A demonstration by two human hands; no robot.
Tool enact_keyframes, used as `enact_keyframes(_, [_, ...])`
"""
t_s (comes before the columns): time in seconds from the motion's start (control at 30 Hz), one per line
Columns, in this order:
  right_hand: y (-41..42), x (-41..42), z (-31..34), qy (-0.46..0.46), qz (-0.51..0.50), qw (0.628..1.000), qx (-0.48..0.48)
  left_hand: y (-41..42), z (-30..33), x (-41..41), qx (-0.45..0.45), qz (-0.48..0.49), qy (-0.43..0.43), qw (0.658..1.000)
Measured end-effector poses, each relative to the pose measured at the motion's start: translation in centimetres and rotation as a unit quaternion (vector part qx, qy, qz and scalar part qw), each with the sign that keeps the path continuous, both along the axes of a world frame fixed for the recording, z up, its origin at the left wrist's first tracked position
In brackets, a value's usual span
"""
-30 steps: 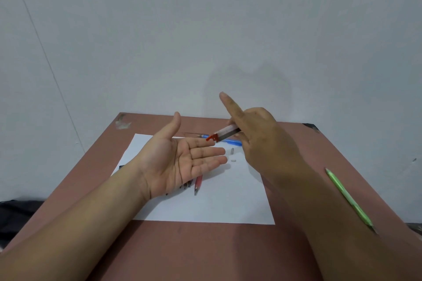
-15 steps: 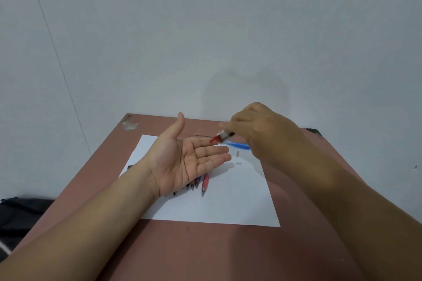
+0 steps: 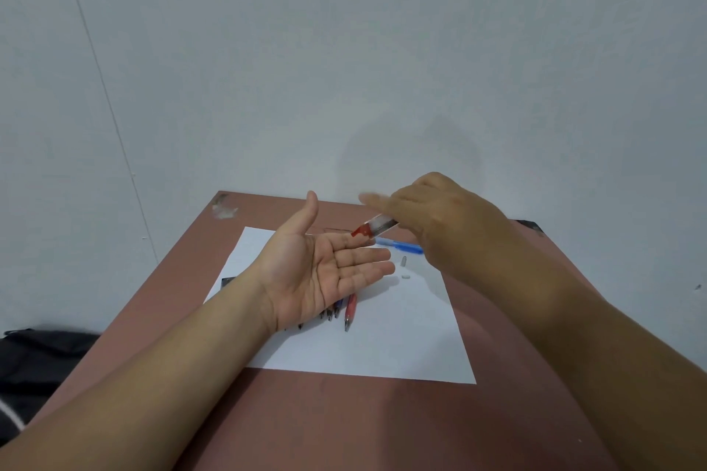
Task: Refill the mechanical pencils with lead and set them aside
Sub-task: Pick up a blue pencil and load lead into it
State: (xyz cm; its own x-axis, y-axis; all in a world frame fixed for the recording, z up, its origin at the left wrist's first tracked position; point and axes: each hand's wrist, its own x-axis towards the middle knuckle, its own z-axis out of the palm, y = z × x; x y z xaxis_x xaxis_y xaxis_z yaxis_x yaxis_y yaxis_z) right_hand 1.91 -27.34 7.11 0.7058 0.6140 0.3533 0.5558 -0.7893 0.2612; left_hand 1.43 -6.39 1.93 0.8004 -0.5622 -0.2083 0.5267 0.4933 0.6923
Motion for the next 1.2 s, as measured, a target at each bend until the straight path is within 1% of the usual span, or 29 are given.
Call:
enact_keyframes(0.07, [0.2,-0.3,0.3,-0.006,0.005,1.000,0.022,0.0,0.0,0.0,0.002,0.002,-0.001,1.000])
enact_keyframes(0.13, [-0.1,-0.3,0.2,0.010,0.020,1.000,0.012,0.1,0.0,0.0,-0.004,0.001,-0.001,1.000])
enact_keyframes(0.17, [-0.5,-0.4,-0.2,0.004,0.030,0.999,0.014,0.1,0.0,0.0,-0.008,0.001,0.000,1.000])
enact_keyframes(0.27, [0.0,-0.4,0.2,0.011,-0.024,1.000,-0.006,0.1,0.0,0.0,-0.006,0.004,0.005,1.000])
enact_keyframes(0.37, [0.1,-0.7,-0.1,-0.013,-0.006,1.000,0.002,0.0,0.1,0.0,-0.010,0.003,0.008,1.000])
enact_keyframes(0.47, [-0.2,-0.7,-0.3,0.019,-0.021,0.999,0.015,0.0,0.0,0.0,-0.016,0.000,0.013,1.000])
enact_keyframes(0.57, [-0.1,-0.3,-0.7,0.018,-0.048,0.999,-0.002,0.0,0.0,0.0,-0.016,0.001,0.011,1.000])
enact_keyframes(0.63, [-0.2,-0.1,-1.1,0.030,-0.067,0.997,0.011,0.0,0.0,0.0,-0.001,0.009,0.001,1.000])
enact_keyframes(0.7, [-0.6,0.1,-1.2,0.023,-0.069,0.997,0.023,-0.2,-0.1,0.1,0.043,0.040,-0.028,0.998])
enact_keyframes(0.73, [-0.7,-0.1,-1.5,0.020,-0.062,0.997,0.039,-0.3,-0.3,0.1,0.078,0.067,-0.055,0.993])
enact_keyframes(0.8, [-0.7,-0.6,-1.7,0.020,-0.053,0.995,0.083,-0.5,-0.5,0.2,0.144,0.132,-0.122,0.973])
enact_keyframes(0.87, [-0.6,-1.0,-1.3,0.029,-0.082,0.991,0.098,-0.4,-0.6,0.1,0.205,0.180,-0.186,0.944])
enact_keyframes(0.93, [-1.0,-1.2,-1.2,0.035,-0.094,0.988,0.120,-0.2,-0.4,-0.1,0.264,0.207,-0.232,0.913])
enact_keyframes(1.03, [-1.2,-1.5,-1.3,0.033,-0.110,0.984,0.137,0.0,-0.3,-0.2,0.325,0.230,-0.273,0.876])
enact_keyframes(1.1, [-1.2,-2.1,-1.7,0.033,-0.111,0.981,0.155,-0.1,-0.3,-0.3,0.350,0.238,-0.283,0.861])
enact_keyframes(1.2, [-1.1,-2.6,-1.9,0.035,-0.118,0.981,0.152,-0.3,-0.4,-0.2,0.388,0.252,-0.294,0.836])
